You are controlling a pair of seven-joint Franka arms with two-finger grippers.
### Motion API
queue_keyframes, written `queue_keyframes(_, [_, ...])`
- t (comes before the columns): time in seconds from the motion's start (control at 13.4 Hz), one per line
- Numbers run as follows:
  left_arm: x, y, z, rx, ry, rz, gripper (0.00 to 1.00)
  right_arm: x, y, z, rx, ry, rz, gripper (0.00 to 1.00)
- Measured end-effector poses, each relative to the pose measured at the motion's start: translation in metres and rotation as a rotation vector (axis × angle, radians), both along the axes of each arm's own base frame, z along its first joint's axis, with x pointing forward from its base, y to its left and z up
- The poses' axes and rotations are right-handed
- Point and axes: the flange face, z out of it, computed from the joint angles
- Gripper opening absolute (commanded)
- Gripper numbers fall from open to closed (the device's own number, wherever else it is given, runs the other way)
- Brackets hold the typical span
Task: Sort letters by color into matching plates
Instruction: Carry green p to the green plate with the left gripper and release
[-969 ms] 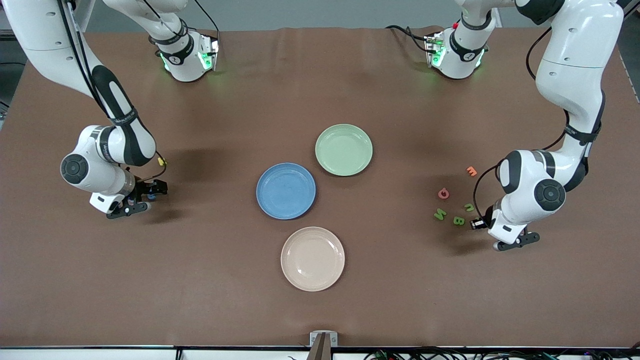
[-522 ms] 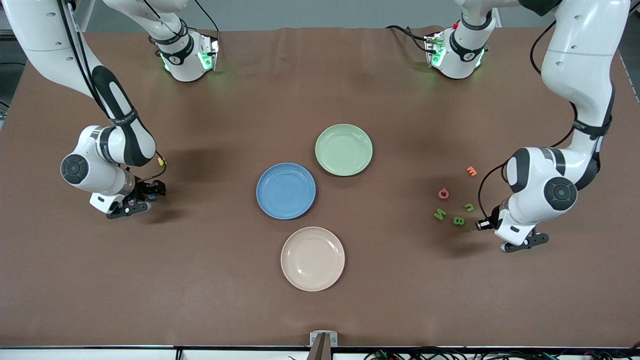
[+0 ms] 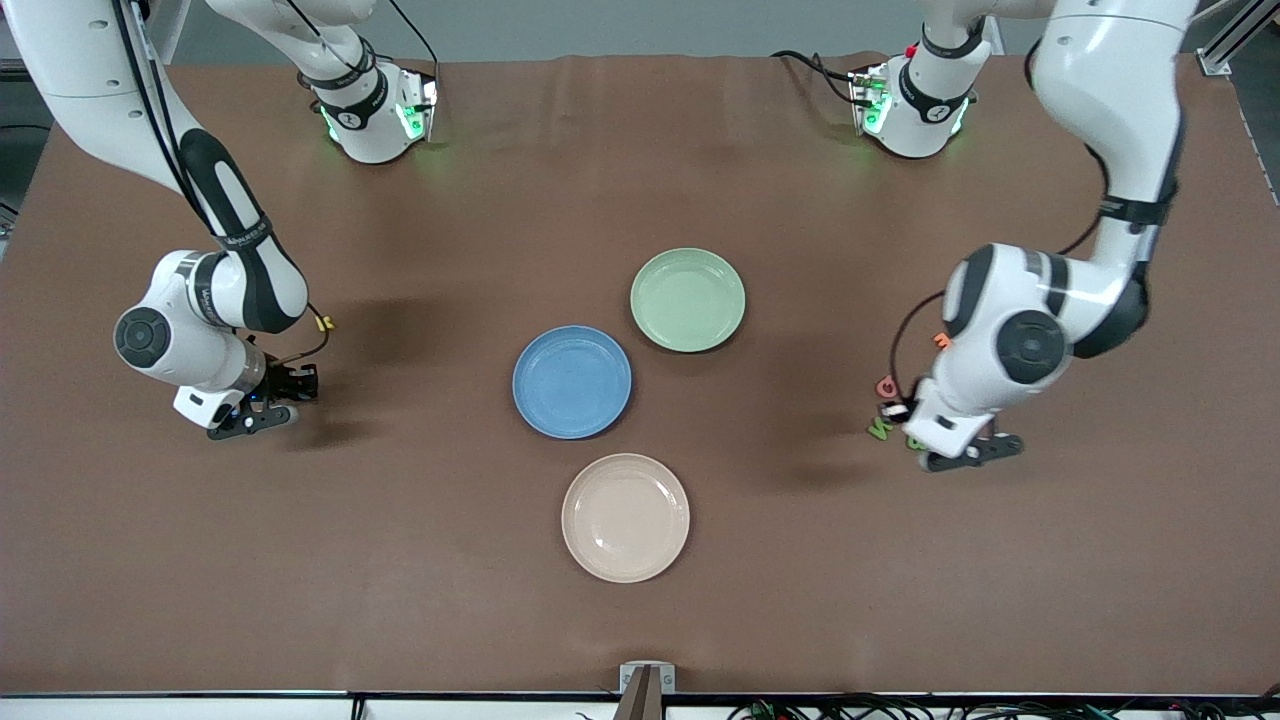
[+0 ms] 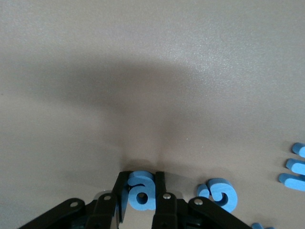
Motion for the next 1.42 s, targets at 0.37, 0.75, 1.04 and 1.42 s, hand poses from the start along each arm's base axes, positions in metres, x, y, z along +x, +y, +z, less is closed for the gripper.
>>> queue_keyframes(0.37, [-0.062,-0.122,-0.027,0.045,0.025,0.12,0.0,0.002,0.001,0.002,0.0,-0.001,0.003,0.15])
queue_keyframes(0.75, [-0.116,-0.191,-0.036,0.044,0.048,0.232,0.0,0.019,0.038,0.043,-0.001,0.067,-0.039,0.15])
queue_keyframes(1.04, [-0.161,-0.234,-0.046,0.003,0.049,0.317,0.21,0.015,0.114,0.066,-0.033,0.09,-0.122,0.15])
queue_keyframes(1.42, [-0.187,-0.249,-0.064,0.03,0.063,0.416,1.0,-0.009,0.241,0.072,-0.093,0.078,-0.284,0.15])
